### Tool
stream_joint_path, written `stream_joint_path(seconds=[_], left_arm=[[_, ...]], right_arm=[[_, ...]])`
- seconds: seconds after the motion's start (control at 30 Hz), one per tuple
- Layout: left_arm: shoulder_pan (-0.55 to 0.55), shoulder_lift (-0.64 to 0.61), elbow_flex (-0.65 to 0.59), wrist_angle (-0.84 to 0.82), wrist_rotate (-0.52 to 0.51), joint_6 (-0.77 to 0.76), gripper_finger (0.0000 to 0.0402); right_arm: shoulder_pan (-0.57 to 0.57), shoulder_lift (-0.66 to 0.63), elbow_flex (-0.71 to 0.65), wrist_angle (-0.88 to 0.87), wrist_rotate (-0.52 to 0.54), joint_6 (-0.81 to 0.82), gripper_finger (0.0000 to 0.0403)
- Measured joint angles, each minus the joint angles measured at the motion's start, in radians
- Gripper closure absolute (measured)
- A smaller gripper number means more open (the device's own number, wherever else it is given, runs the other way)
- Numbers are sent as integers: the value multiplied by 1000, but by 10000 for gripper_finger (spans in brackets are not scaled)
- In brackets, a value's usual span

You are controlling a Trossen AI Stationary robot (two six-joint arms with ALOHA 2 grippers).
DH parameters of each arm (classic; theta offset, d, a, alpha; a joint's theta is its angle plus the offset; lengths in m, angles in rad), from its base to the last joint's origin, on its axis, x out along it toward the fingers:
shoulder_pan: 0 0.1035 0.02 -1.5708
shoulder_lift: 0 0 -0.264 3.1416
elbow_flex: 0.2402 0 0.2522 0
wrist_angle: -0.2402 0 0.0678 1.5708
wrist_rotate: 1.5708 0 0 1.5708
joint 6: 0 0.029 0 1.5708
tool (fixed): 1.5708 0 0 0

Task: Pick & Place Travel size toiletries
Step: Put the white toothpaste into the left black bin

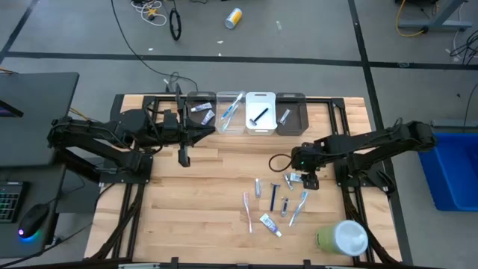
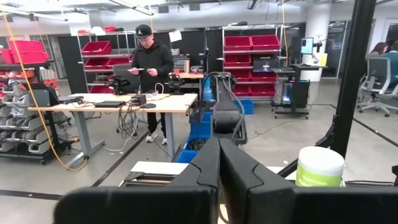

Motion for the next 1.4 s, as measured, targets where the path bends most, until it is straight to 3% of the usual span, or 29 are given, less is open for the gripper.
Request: stream_joint_path(seconds=[0.33,0.77,1.2,1.4], left_arm=[[0,0,0,0,0,0,381],[0,0,0,0,1,2,389],[0,0,0,0,1,11,382],[0,0,0,1,0,28,382]], right_arm=[[3,132,0,15,1,19,159],[3,301,0,56,3,60,136],[3,328,-66,110,-22,81,160],[3,313,-62,93,-19,81,198]])
